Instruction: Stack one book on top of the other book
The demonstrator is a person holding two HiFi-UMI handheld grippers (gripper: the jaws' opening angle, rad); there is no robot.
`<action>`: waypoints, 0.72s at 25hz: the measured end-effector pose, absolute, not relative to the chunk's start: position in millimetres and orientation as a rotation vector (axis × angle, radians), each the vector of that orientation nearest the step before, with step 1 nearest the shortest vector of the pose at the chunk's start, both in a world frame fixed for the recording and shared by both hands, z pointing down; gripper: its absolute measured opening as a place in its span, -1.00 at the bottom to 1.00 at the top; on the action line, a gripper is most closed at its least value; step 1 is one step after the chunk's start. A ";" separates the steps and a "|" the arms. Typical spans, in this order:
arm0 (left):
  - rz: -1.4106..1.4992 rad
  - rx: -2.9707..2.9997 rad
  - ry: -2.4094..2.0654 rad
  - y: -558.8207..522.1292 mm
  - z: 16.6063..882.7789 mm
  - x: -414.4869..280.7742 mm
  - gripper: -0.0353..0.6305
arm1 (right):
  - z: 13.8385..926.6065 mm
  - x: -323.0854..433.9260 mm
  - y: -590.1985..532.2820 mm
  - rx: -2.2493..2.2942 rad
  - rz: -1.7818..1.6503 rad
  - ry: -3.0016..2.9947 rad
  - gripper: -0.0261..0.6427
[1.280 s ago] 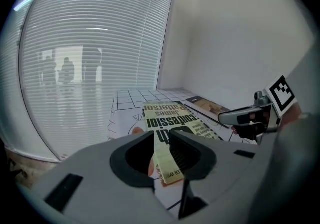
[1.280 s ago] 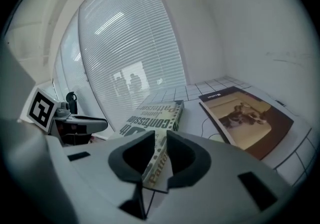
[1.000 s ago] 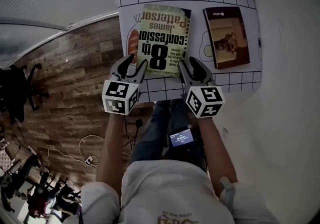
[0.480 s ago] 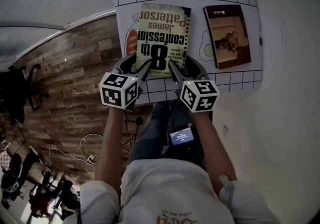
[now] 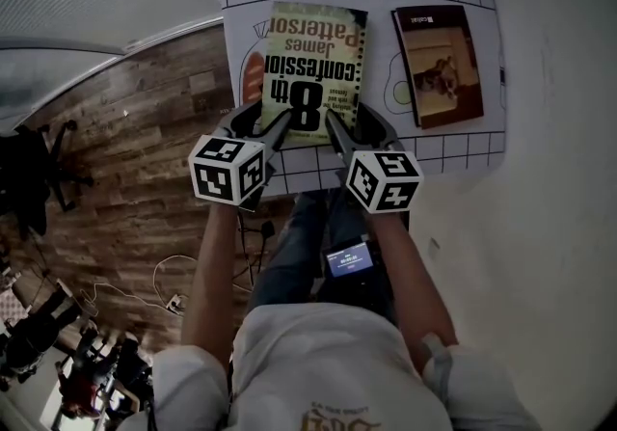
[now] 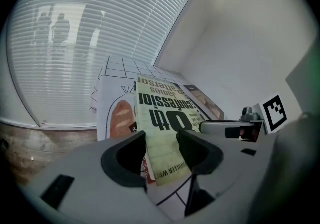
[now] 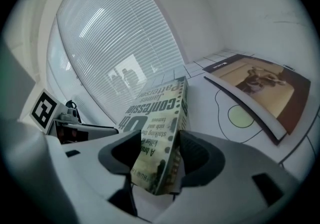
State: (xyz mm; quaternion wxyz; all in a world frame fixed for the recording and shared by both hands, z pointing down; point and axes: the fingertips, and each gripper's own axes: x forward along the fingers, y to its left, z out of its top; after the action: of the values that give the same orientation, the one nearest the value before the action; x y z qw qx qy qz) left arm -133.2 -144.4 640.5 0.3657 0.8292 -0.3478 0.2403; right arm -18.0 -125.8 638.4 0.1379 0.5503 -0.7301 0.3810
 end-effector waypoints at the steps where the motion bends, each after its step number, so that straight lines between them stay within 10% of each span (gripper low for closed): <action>1: 0.611 2.132 -0.899 -144.0 639.1 -133.1 -0.24 | 637.2 -17.9 -125.6 1.593 1.104 -2.114 -0.19; 18: 0.555 2.167 -0.946 -135.7 592.4 -123.2 -0.24 | 589.9 -7.1 -120.5 1.592 1.044 -2.177 -0.20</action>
State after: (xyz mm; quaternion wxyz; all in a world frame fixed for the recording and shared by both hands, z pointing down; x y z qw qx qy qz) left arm -123.2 -135.7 592.4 0.3491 0.8361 -0.3650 0.2140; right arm -7.1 -120.5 589.9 0.1246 0.5462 -0.7469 0.3582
